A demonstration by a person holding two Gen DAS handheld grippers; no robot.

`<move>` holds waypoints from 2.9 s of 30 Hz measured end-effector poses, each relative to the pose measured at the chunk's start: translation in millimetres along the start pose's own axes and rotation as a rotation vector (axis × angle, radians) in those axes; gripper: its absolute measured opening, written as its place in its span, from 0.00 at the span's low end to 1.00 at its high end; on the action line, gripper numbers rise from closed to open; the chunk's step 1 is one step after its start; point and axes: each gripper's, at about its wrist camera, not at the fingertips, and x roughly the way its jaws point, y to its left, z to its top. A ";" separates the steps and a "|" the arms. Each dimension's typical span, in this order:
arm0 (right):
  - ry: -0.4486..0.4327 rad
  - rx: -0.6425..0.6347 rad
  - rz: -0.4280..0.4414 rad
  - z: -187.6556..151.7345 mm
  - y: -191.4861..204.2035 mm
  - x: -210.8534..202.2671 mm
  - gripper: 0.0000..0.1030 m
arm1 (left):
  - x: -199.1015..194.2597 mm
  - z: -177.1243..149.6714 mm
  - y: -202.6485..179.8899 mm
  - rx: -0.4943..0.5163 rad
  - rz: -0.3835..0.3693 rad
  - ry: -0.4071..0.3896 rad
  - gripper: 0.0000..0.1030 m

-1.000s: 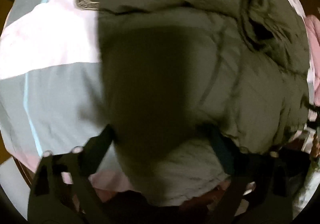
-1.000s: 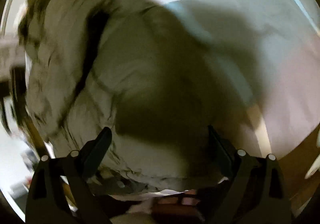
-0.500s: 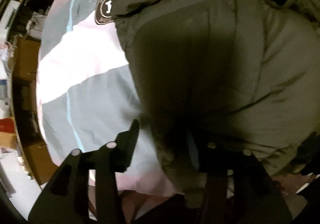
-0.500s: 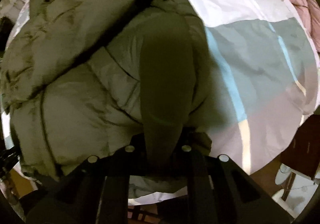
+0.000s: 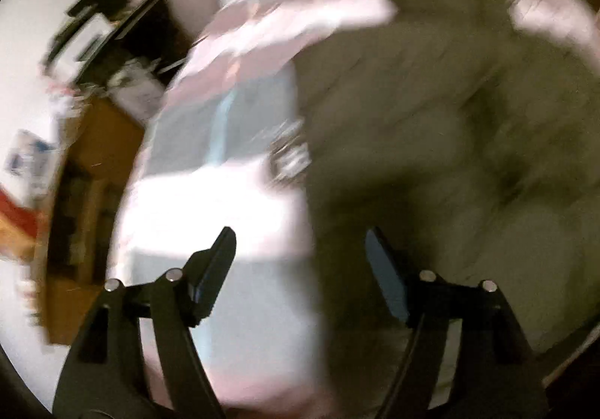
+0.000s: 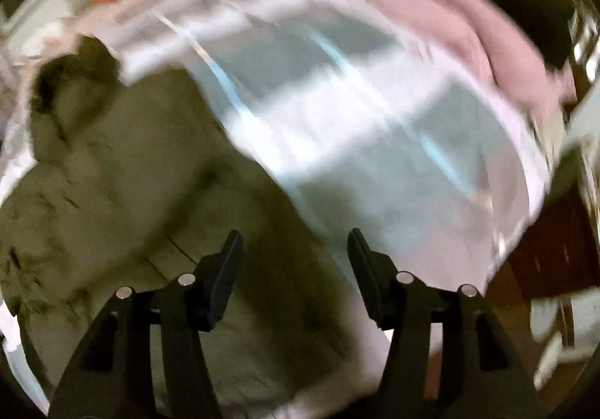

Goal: Fold large clothes

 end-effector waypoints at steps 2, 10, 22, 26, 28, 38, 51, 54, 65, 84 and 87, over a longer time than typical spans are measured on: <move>-0.001 -0.115 0.089 8.7 52.5 10.5 0.52 | -9.7 18.9 -32.7 0.006 -0.131 -0.041 0.71; 0.178 -0.399 0.187 -12.7 185.2 54.3 0.32 | 25.4 46.4 -165.6 0.220 -0.245 0.060 0.73; 0.109 -0.080 -0.073 38.6 95.0 100.0 0.35 | 72.6 17.6 -166.4 0.253 -0.220 0.162 0.89; 0.014 -0.140 0.099 71.4 124.1 93.2 0.35 | 69.3 13.1 -179.7 0.320 -0.162 0.126 0.90; 0.093 -0.183 0.215 80.5 141.0 115.3 0.35 | 73.9 11.6 -177.6 0.307 -0.167 0.135 0.92; 0.215 0.144 0.069 99.5 76.7 161.6 0.06 | 83.4 14.4 -164.9 0.283 -0.185 0.165 0.97; 0.159 -0.237 0.388 54.0 220.6 101.7 0.48 | 78.8 96.3 -58.5 0.007 -0.022 -0.040 0.96; 0.203 -0.281 0.380 38.8 234.9 109.8 0.48 | 151.5 77.6 -26.5 0.005 0.140 0.163 0.96; 0.220 -0.553 0.277 -16.6 305.1 105.3 0.61 | 94.6 95.8 -34.9 0.029 0.037 -0.004 0.93; -0.060 -0.345 0.028 257.7 364.5 140.1 0.92 | 23.9 71.9 -61.3 0.075 -0.103 0.055 0.98; -0.038 -0.304 -0.052 297.8 390.1 179.7 0.92 | 38.8 71.2 -53.1 0.046 -0.071 0.104 0.98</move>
